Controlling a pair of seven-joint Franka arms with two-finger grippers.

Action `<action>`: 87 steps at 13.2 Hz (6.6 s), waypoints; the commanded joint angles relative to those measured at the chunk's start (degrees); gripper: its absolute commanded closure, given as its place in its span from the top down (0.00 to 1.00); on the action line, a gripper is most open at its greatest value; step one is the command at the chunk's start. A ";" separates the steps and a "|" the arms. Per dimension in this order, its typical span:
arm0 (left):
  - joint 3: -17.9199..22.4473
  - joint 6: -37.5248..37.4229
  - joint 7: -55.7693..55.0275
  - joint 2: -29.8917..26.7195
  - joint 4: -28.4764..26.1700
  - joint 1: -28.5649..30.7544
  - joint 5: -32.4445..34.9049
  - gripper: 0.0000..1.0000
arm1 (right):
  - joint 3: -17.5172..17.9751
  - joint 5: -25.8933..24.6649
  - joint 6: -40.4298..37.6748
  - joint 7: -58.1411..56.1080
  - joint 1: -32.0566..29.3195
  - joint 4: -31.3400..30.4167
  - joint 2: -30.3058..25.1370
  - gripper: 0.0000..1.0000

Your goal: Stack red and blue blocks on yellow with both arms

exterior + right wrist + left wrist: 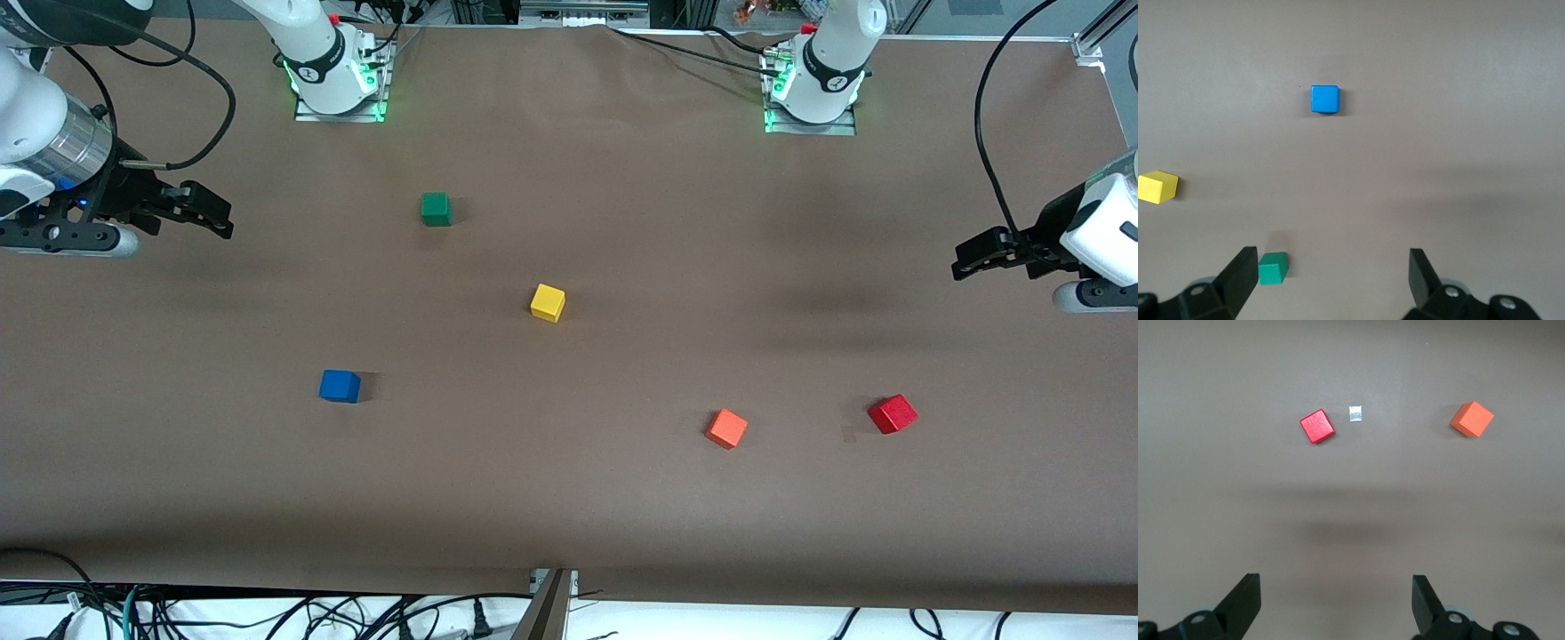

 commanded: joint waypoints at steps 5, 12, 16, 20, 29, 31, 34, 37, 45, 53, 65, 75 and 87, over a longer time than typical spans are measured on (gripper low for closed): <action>-0.17 -0.74 0.16 0.77 2.03 0.40 -0.90 1.00 | -0.23 -0.10 -2.13 -0.29 -0.55 0.55 -0.77 1.00; -0.17 -0.74 -0.01 0.77 2.03 -0.13 -0.20 1.00 | -0.41 -0.10 -1.60 -0.47 -0.55 0.55 -0.95 1.00; -0.26 -0.74 0.25 0.77 1.95 0.31 -0.46 1.00 | -0.93 -0.01 -1.60 -1.43 -0.55 0.55 -0.95 1.00; 0.18 -0.48 0.43 4.01 1.86 1.18 -0.02 1.00 | -0.93 -0.01 -1.51 -1.35 -0.54 0.55 -0.95 1.00; 0.27 14.08 -8.08 16.57 1.24 4.44 2.96 1.00 | -0.85 0.08 -1.07 -1.17 -0.46 0.55 -0.95 1.00; 0.27 16.91 -11.60 19.56 1.15 4.62 3.14 1.00 | -0.85 0.08 -0.90 -1.17 -0.54 0.55 -0.95 1.00; 0.18 21.84 -16.34 23.34 0.89 5.14 2.80 1.00 | -0.85 0.08 -0.81 -1.17 -0.46 0.55 -0.95 1.00; 0.18 25.16 -20.40 27.12 0.63 5.14 2.35 1.00 | -0.85 0.08 -0.81 -1.17 -0.46 0.55 -0.86 1.00; 0.01 38.98 -25.85 32.49 -4.20 3.04 2.88 1.00 | -0.85 0.08 -0.81 -1.17 -0.54 0.55 -0.95 1.00; 0.09 40.48 -25.24 30.91 -8.34 4.09 3.06 1.00 | -0.85 0.08 -0.81 -1.17 -0.55 0.55 -0.86 1.00; 0.18 43.82 -25.24 32.14 -7.81 4.79 3.14 0.82 | -0.85 0.08 -0.72 -1.26 -0.46 0.46 -0.60 1.00; -0.61 43.29 -22.96 30.40 -7.11 4.10 3.23 0.48 | -0.85 0.08 -0.89 -1.26 -0.46 0.46 -0.69 1.00; -1.14 30.20 -28.12 23.97 -1.22 -25.94 5.61 0.34 | -0.85 0.52 3.15 -1.61 -0.63 -0.24 3.26 1.00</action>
